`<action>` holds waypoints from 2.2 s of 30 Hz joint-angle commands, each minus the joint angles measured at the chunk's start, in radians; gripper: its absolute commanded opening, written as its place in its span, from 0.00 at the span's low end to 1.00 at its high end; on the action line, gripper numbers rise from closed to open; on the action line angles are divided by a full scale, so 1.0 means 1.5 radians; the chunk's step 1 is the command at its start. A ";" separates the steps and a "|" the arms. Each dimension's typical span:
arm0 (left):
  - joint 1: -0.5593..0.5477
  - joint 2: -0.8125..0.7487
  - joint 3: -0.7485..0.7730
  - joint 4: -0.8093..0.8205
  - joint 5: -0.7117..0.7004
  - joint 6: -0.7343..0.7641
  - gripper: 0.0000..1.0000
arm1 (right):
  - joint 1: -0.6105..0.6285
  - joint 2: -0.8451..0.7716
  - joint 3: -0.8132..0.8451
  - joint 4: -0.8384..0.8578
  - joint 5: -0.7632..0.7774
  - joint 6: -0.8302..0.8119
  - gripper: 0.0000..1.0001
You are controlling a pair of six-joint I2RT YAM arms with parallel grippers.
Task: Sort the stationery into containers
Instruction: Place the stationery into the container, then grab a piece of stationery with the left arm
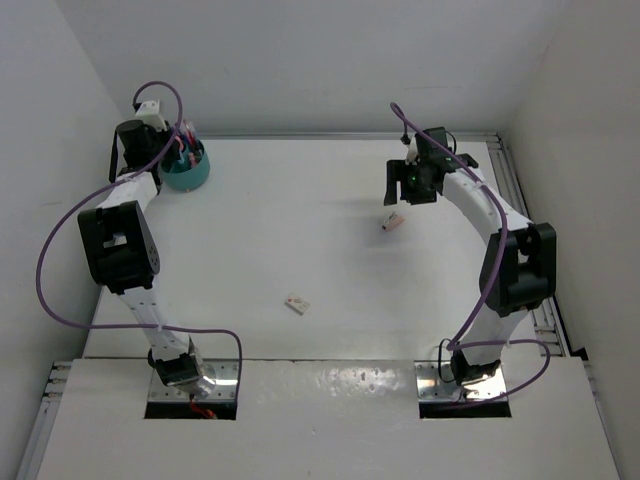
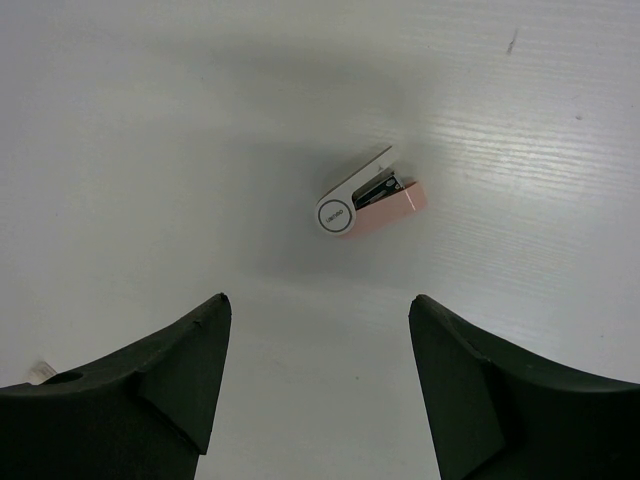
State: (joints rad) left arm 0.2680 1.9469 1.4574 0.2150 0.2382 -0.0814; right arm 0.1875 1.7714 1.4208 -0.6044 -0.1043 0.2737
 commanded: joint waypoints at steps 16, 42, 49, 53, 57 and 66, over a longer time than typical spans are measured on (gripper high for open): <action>-0.022 -0.138 -0.011 0.060 0.046 -0.025 0.59 | -0.001 -0.045 -0.050 0.005 0.015 -0.031 0.68; -0.033 -0.316 -0.136 -0.217 0.540 0.216 0.57 | -0.001 0.044 -0.040 0.021 -0.089 -0.273 0.63; -0.194 -0.264 -0.060 -1.024 0.454 1.106 0.60 | 0.003 0.037 -0.053 -0.003 -0.084 -0.248 0.62; -0.297 -0.290 -0.181 -0.989 0.430 1.143 0.61 | -0.011 0.030 -0.051 -0.006 -0.078 -0.218 0.62; -0.379 -0.264 -0.213 -0.897 0.423 1.071 0.60 | -0.024 0.016 -0.058 -0.005 -0.072 -0.209 0.62; -0.540 -0.228 -0.346 -0.612 0.315 0.951 0.56 | -0.052 -0.034 -0.103 -0.009 -0.060 -0.204 0.62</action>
State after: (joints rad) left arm -0.5022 1.5959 0.9653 -0.8627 0.7486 1.3796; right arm 0.1238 1.7813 1.2903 -0.6151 -0.2058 -0.0448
